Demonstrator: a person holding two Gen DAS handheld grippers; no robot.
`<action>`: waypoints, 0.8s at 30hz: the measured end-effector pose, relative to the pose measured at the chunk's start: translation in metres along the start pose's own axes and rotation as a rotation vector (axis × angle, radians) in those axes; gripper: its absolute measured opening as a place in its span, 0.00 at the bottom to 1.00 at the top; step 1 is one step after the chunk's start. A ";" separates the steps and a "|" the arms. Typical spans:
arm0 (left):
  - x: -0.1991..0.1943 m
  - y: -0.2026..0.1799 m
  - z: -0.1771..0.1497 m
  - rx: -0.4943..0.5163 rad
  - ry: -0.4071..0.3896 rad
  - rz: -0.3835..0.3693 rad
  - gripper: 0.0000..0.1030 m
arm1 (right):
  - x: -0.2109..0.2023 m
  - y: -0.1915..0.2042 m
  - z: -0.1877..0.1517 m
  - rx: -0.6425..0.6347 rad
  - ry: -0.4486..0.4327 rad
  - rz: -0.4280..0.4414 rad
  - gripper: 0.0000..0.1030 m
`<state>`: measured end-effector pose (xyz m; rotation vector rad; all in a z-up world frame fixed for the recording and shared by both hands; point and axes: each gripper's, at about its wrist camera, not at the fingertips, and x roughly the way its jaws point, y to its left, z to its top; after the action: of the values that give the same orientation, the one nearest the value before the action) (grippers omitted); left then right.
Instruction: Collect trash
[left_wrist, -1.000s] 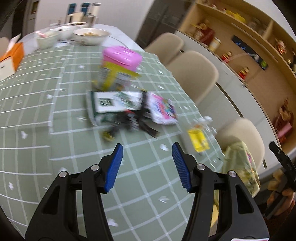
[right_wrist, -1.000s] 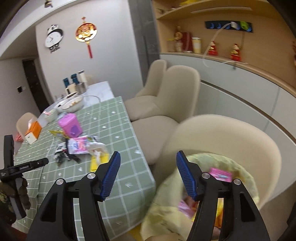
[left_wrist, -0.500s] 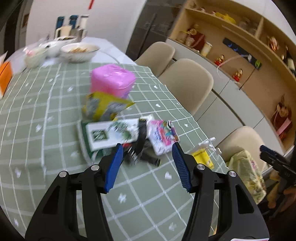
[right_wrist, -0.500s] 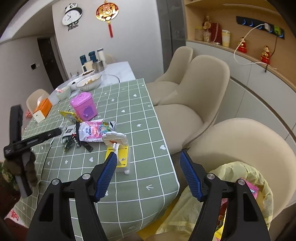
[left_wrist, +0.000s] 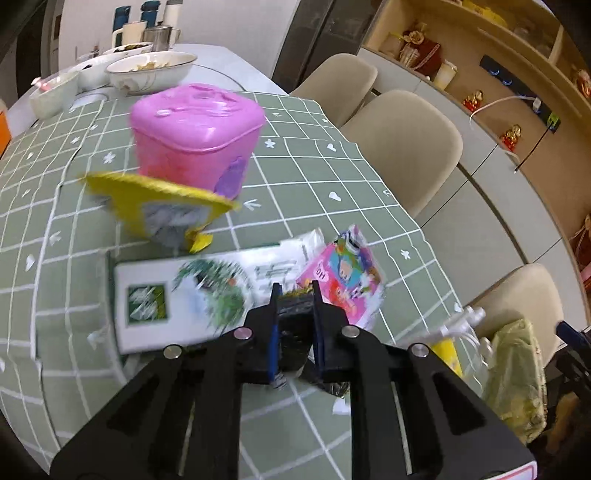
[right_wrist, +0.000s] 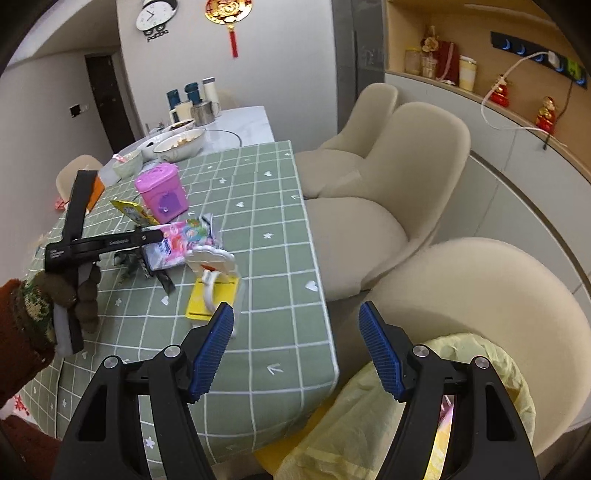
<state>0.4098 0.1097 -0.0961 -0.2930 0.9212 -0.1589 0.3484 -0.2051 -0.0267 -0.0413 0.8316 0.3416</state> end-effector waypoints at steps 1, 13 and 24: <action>-0.009 0.003 -0.005 -0.007 -0.003 0.001 0.13 | 0.002 0.003 0.001 -0.003 -0.001 0.016 0.65; -0.087 0.072 -0.086 -0.222 0.027 0.008 0.19 | 0.042 0.109 -0.004 -0.123 0.076 0.256 0.65; -0.160 0.114 -0.130 -0.305 -0.046 0.081 0.45 | 0.089 0.210 -0.009 -0.225 0.184 0.388 0.65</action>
<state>0.2116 0.2355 -0.0845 -0.5384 0.9093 0.0647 0.3317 0.0165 -0.0774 -0.1232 0.9799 0.8063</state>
